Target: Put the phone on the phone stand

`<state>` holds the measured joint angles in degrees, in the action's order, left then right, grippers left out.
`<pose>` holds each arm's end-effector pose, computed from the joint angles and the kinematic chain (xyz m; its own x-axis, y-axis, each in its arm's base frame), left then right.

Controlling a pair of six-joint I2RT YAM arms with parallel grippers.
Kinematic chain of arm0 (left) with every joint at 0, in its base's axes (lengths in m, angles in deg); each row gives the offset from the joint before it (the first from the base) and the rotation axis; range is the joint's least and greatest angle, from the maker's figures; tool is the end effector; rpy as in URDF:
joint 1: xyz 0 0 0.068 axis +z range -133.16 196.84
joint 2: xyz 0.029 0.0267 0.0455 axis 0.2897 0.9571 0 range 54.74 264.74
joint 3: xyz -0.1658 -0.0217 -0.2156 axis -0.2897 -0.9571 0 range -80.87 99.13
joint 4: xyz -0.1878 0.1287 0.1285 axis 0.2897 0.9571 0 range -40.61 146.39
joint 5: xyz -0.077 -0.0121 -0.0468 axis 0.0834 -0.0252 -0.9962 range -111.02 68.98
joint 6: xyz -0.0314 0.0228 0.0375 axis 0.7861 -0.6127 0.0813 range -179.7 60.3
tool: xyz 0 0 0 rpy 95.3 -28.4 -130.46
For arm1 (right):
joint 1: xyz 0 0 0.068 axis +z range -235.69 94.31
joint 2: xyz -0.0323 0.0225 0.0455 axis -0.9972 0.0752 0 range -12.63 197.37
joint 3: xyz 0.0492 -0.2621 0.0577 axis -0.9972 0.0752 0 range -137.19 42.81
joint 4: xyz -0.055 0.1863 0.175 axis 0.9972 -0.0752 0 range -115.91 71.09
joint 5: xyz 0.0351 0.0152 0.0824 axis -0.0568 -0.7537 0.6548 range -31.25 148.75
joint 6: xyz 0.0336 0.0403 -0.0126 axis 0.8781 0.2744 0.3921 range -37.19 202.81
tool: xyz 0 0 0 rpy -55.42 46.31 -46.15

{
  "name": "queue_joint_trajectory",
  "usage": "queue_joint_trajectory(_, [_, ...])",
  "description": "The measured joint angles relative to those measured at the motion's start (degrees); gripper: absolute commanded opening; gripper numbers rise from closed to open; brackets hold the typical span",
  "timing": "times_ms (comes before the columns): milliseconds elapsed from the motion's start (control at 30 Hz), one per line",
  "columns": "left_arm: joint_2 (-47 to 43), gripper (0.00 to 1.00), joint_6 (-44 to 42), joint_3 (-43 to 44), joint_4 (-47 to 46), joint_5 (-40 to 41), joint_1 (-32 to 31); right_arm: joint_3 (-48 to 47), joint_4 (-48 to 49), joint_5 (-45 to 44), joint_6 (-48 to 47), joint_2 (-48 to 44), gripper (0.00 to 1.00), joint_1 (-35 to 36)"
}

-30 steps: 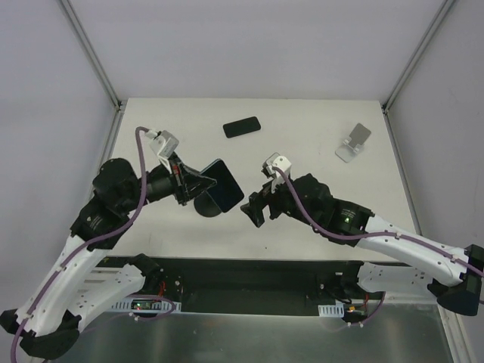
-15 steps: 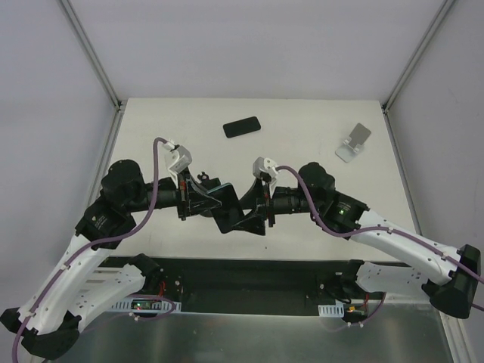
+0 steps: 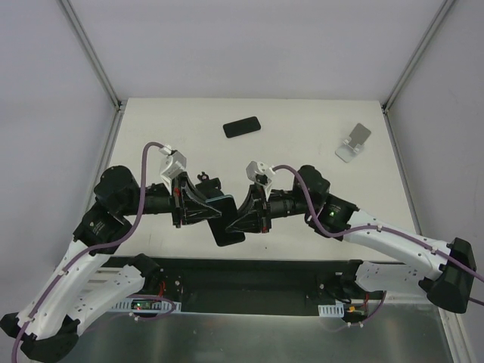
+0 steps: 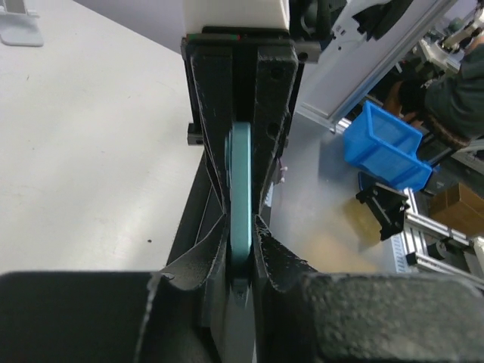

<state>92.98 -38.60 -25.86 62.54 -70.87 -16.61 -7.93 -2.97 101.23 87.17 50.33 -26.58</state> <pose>0.0907 -0.0925 0.4111 -0.3080 -0.0748 -0.9485 0.9443 0.0971 -0.3143 0.1087 0.2287 0.3619 -0.0412 0.0405 -0.9983 -0.9786 -0.2033 0.0322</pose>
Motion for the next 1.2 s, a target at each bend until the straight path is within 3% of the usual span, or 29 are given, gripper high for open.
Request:
queue_joint_trajectory(33, [-0.2,0.32,1.0,-0.2,-0.9,-0.1,0.0,0.0,0.4,-0.2,0.3,0.0,0.01,0.3])
queue_joint_trajectory(133, [0.7,0.39,3.3,-0.3,-4.1,-0.4,0.0,0.6,1.6,-1.5,0.8,0.0,0.01,2.0])
queue_joint_trajectory(167, [1.2,0.37,4.0,-0.3,-4.9,-0.6,0.0,0.9,1.7,-1.7,0.9,0.0,0.01,2.5])
queue_joint_trajectory(233, [2.0,0.15,5.4,-0.3,-5.7,-0.7,0.0,1.3,1.7,-2.0,1.0,0.1,0.01,3.0])
queue_joint_trajectory(267, [2.2,0.09,6.1,-0.4,-6.0,-0.9,0.0,1.5,1.7,-2.6,1.2,0.1,0.01,3.1])
queue_joint_trajectory(367, [2.3,0.19,6.5,-0.6,-6.8,-1.1,0.0,1.8,1.8,-4.3,1.3,0.3,0.01,3.1])
queue_joint_trajectory(400, [2.3,0.3,6.6,-0.7,-6.9,-1.1,0.0,1.8,1.9,-4.6,1.4,0.3,0.01,3.1])
queue_joint_trajectory(467, [2.2,0.42,6.6,-0.9,-7.3,-1.2,0.0,1.8,1.9,-4.9,1.4,0.3,0.01,3.3])
queue_joint_trajectory(533, [1.7,0.44,6.8,-1.6,-7.9,-1.4,0.0,1.8,1.9,-5.7,1.4,0.3,0.01,3.4])
queue_joint_trajectory(667, [0.7,0.24,6.7,-3.3,-8.0,-3.2,0.0,1.9,1.9,-6.3,1.4,0.3,0.01,3.4])
queue_joint_trajectory(767, [0.7,0.18,6.3,-3.5,-8.0,-4.5,0.1,1.9,2.2,-6.2,1.4,0.3,0.01,3.4])
queue_joint_trajectory(900, [0.9,0.0,5.6,-3.5,-8.1,-5.6,0.1,1.9,2.3,-5.8,1.7,0.2,0.01,3.8])
queue_joint_trajectory(967, [1.0,0.0,5.0,-3.5,-8.1,-5.3,0.1,1.9,2.3,-5.9,2.0,0.2,0.01,3.8])
queue_joint_trajectory(1000, [1.1,0.0,5.0,-3.4,-8.1,-5.2,0.1,1.9,2.2,-5.9,2.1,0.2,0.03,3.8])
queue_joint_trajectory(1067, [1.1,0.0,4.6,-3.4,-7.7,-4.3,0.1,1.9,1.9,-6.4,1.9,0.3,0.19,3.7])
queue_joint_trajectory(1100, [1.1,0.0,4.1,-3.1,-6.5,-3.5,0.1,1.8,1.3,-6.8,1.6,0.3,0.41,3.7])
queue_joint_trajectory(1133, [1.1,0.0,3.0,-2.5,-4.8,-2.0,0.1,1.7,0.7,-7.6,1.2,0.3,0.52,3.7])
queue_joint_trajectory(1167, [1.1,0.0,2.1,-1.6,-2.4,0.0,0.0,1.4,-0.7,-9.0,0.6,0.3,0.7,3.8])
queue_joint_trajectory(1200, [1.2,0.0,0.9,-0.4,0.5,2.7,0.0,1.0,-2.1,-10.2,-0.3,0.3,0.76,3.8])
